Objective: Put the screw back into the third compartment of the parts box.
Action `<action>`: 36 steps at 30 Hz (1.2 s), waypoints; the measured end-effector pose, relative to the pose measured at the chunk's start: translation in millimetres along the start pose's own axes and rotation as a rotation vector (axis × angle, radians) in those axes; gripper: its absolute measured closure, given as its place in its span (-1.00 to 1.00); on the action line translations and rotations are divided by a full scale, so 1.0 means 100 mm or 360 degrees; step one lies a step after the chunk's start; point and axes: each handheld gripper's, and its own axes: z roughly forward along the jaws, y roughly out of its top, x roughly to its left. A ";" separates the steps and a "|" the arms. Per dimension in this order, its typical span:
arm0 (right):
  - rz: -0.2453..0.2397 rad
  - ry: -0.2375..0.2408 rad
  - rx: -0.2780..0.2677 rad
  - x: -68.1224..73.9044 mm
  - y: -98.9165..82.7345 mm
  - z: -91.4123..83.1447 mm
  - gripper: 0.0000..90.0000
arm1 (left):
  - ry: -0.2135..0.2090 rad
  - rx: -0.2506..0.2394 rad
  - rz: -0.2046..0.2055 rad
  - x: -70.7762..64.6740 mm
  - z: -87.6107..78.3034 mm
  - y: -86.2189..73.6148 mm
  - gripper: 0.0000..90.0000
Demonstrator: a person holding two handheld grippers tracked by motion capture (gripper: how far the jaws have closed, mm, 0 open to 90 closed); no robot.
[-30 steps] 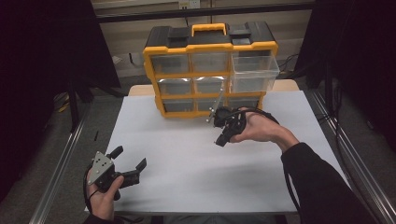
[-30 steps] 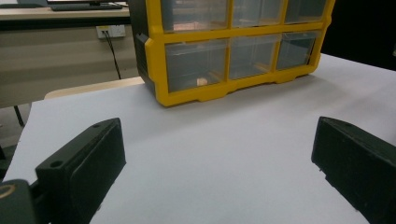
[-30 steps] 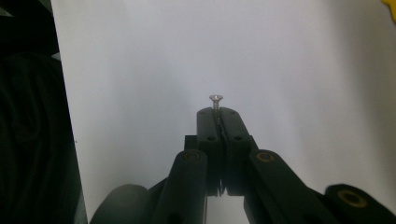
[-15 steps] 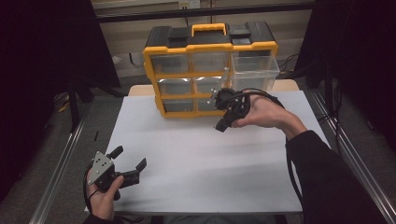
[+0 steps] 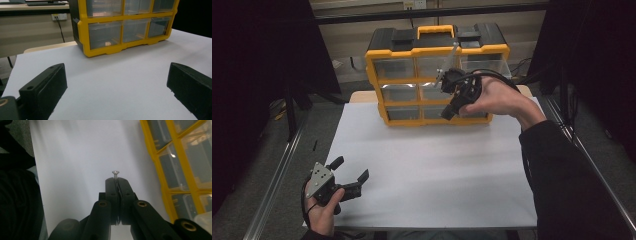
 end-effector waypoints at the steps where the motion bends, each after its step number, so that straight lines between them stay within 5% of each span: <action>1: 0.0006 -0.0012 0.0008 -0.01 0.03 -0.03 0.94 | 0.0000 0.0000 0.0001 0.00 0.00 0.00 -0.94; 11: 0.0030 -0.0089 0.0002 -0.14 0.17 -0.26 0.94 | 0.0003 0.0005 -0.0013 0.00 0.00 0.00 -0.94; 36: 0.0197 -0.0263 -0.0082 -0.43 0.08 -0.79 0.94 | 0.0008 -0.0003 -0.0016 0.00 0.00 0.00 -0.94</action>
